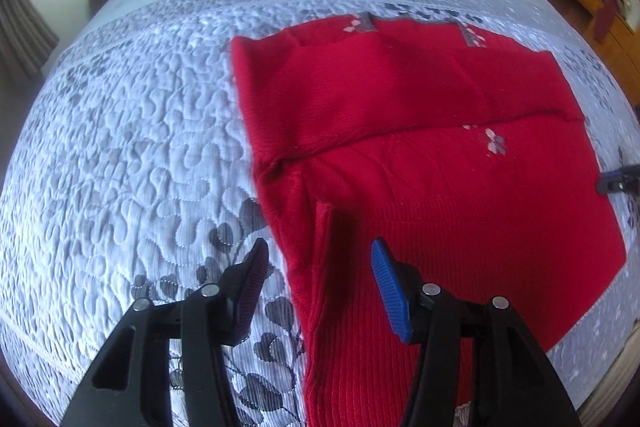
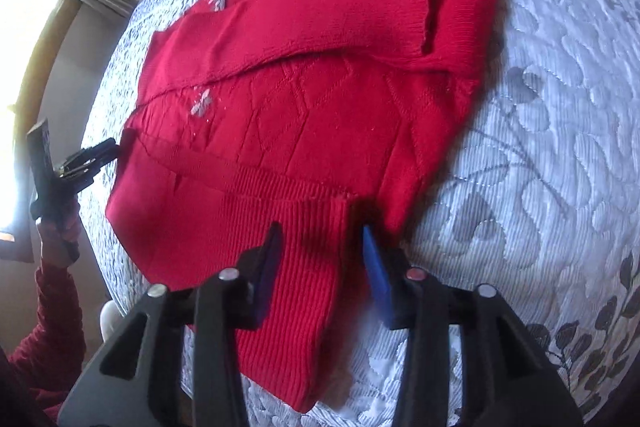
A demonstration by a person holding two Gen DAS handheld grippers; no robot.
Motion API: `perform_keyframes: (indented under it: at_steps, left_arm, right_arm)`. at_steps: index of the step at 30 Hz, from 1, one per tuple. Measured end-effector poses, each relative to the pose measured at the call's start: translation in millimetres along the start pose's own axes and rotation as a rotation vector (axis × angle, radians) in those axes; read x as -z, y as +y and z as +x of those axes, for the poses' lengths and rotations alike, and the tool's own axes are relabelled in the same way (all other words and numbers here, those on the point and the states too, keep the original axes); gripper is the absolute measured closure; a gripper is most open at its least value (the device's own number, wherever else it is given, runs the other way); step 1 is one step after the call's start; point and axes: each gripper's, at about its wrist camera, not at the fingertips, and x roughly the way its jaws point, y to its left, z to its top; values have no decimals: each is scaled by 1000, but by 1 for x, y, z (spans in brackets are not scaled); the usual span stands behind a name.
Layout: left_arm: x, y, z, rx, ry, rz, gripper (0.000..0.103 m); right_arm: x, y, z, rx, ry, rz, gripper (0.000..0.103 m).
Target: Fold small clothes
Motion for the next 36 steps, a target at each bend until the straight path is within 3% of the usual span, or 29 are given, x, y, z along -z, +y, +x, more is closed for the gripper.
perform_keyframes:
  at_steps: [3, 5, 7, 9, 13, 17, 19, 21, 22, 27, 28, 30, 32, 36]
  left_arm:
    - [-3, -3, 4, -12, -1, 6, 49]
    - [-5, -1, 8, -13, 0, -1, 51]
    - [-6, 1, 11, -11, 2, -7, 60]
    - [-4, 3, 12, -2, -2, -9, 88]
    - [0, 6, 4, 49, -35, -23, 97]
    - [1, 2, -8, 18, -71, 24, 94]
    - [2, 0, -15, 15, -96, 48, 83]
    - [1, -2, -18, 15, -111, 70, 57]
    - [0, -3, -17, 12, -110, 76, 54]
    - [-5, -6, 3, 9, -55, 80, 54]
    - [-5, -7, 6, 16, -46, 78, 57]
    - [-4, -8, 12, 46, -32, 74, 84]
    - [-4, -7, 17, 62, -18, 58, 99]
    - [-2, 0, 19, 61, -26, 25, 103]
  right_arm:
    - [-1, 0, 0, -12, -12, -4, 99]
    - [0, 3, -4, -20, -27, -24, 99]
    - [2, 7, -8, -32, -42, -46, 99]
    - [5, 10, -15, -40, -66, -63, 99]
    - [9, 11, -29, -80, -107, -68, 99]
    - [10, 11, -30, -71, -111, -67, 99]
    - [10, 13, -28, -57, -107, -70, 99]
    - [9, 12, -25, -55, -99, -66, 99]
    - [8, 12, -23, -54, -95, -61, 99]
    - [7, 11, -15, -50, -79, -49, 99]
    - [6, 10, -13, -47, -76, -46, 99]
    - [6, 9, -11, -44, -73, -45, 99]
    - [6, 8, -9, -31, -69, -45, 99]
    - [6, 3, -4, -1, -67, -41, 94]
